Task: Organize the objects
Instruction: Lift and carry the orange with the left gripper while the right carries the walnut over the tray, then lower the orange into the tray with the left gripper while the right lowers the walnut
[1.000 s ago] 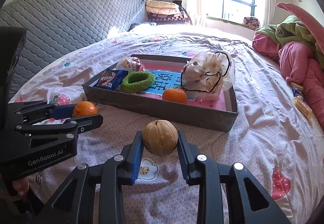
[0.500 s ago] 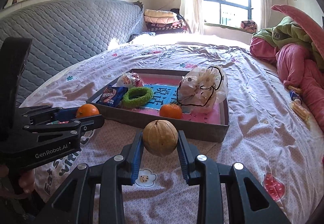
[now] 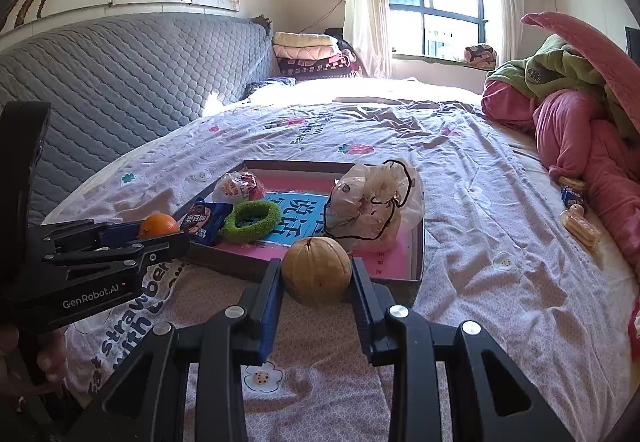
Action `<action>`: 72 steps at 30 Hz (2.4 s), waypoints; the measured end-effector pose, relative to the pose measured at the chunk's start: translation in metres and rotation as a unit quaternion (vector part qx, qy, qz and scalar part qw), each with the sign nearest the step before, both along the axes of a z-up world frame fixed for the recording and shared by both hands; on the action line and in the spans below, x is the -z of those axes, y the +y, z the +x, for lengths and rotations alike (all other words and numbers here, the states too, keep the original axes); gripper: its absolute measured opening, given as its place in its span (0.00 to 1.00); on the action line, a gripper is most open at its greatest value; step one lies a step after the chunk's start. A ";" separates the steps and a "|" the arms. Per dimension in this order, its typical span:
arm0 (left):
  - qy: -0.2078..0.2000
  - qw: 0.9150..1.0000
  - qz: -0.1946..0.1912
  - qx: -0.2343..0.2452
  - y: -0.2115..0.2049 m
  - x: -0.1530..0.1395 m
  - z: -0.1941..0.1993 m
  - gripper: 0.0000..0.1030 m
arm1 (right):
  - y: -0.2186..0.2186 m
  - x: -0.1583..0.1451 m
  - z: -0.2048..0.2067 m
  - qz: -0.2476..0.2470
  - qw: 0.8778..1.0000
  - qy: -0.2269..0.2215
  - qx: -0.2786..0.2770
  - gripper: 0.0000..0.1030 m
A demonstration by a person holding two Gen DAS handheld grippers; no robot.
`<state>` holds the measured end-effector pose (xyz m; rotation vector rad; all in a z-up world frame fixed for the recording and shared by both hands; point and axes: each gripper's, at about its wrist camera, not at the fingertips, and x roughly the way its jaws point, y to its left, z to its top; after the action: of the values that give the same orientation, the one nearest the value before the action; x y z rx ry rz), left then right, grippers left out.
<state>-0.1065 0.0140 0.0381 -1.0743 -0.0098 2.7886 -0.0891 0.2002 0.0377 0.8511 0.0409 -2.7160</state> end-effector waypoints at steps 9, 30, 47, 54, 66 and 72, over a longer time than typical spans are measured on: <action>0.005 1.000 0.002 0.005 0.006 -0.005 -0.013 0.38 | -0.003 -0.010 -0.012 0.009 1.000 0.017 -0.004 0.32; 0.023 0.999 0.024 -0.007 0.002 -0.021 -0.040 0.38 | -0.003 -0.029 -0.041 0.012 0.999 0.049 -0.002 0.32; 0.028 0.999 0.028 -0.010 0.009 -0.022 -0.073 0.38 | 0.001 -0.031 -0.068 0.023 0.998 0.050 0.003 0.32; 0.025 0.999 0.029 -0.014 0.011 -0.015 -0.085 0.38 | 0.004 -0.026 -0.079 0.017 0.999 0.040 0.005 0.32; 0.007 1.000 0.016 0.005 0.024 0.008 -0.090 0.38 | 0.008 -0.008 -0.086 0.014 1.000 0.007 0.008 0.32; -0.004 1.000 0.010 0.017 0.031 0.018 -0.089 0.38 | 0.009 0.004 -0.088 0.020 1.000 -0.013 0.009 0.32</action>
<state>-0.1959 0.0449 0.0202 -1.0702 -0.0205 2.7491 -0.1769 0.2090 0.0337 0.9026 0.0823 -2.7297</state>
